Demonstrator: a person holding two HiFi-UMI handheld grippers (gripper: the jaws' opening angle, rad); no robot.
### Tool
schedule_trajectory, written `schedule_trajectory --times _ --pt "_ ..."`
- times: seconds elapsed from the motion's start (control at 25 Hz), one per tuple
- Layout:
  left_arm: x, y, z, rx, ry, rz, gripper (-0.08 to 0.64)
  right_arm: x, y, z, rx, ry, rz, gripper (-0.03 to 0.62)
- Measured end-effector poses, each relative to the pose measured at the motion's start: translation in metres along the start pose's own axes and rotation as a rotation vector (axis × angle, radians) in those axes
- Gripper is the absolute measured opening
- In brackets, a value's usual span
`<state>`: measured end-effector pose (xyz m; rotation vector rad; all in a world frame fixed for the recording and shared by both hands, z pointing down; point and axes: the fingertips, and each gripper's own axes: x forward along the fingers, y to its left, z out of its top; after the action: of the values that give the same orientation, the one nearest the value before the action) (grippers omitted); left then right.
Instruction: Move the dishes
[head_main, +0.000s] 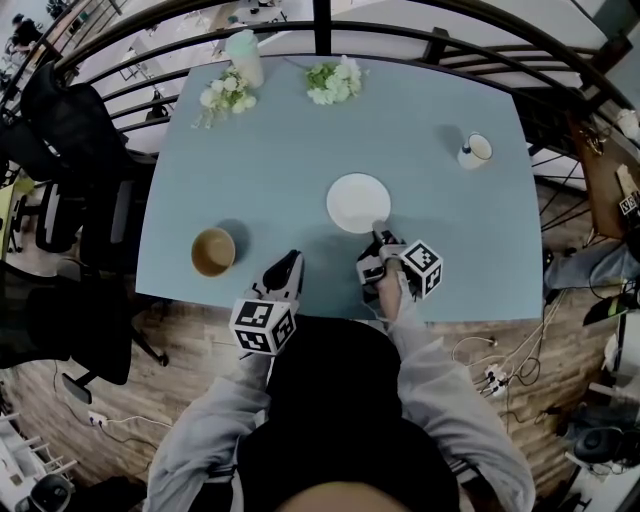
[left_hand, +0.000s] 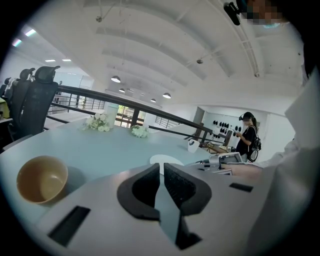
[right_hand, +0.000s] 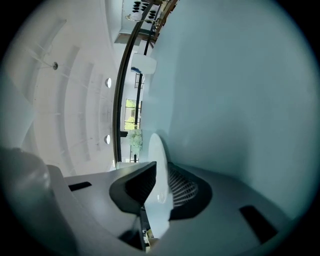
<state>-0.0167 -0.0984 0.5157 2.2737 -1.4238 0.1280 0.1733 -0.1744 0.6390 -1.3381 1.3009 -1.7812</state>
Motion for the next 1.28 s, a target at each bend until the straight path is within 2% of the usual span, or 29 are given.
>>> schedule_trajectory --times 0.2,0.4,0.56,0.72,0.8,0.84,1.0,1.12,1.24,1.28 --pt "-0.001 -0.003 -0.002 0.001 0.001 -0.003 0.038 -0.002 0.016 0.001 -0.036 0.017 0.054 0.243" --pt "-0.004 -0.003 -0.001 0.005 -0.012 0.002 0.038 -0.007 0.024 -0.006 -0.07 0.065 0.088 0.374" --pt "-0.008 -0.003 -0.001 0.002 -0.022 0.011 0.04 -0.015 0.035 -0.006 -0.149 0.066 0.075 0.495" --pt "-0.008 -0.004 0.002 0.002 -0.034 0.012 0.038 -0.028 0.054 -0.014 -0.308 0.101 0.119 0.495" --pt "-0.007 -0.006 0.003 0.003 -0.038 0.01 0.038 -0.037 0.066 -0.018 -0.408 0.109 0.17 0.447" --pt "-0.008 -0.007 0.004 0.005 -0.039 0.009 0.038 -0.042 0.072 -0.019 -0.463 0.103 0.194 0.422" --pt "-0.008 -0.009 0.012 0.016 -0.049 0.004 0.038 -0.067 0.098 -0.023 -0.735 0.057 0.288 0.397" --pt "-0.005 -0.008 0.014 0.025 -0.051 0.003 0.038 -0.078 0.11 -0.04 -0.812 0.107 0.393 0.403" --pt "0.0 -0.015 0.014 0.022 -0.049 -0.009 0.038 -0.085 0.108 -0.048 -0.914 0.146 0.367 0.382" --pt "0.001 -0.018 0.013 0.023 -0.048 -0.015 0.038 -0.088 0.104 -0.048 -0.931 0.139 0.343 0.327"
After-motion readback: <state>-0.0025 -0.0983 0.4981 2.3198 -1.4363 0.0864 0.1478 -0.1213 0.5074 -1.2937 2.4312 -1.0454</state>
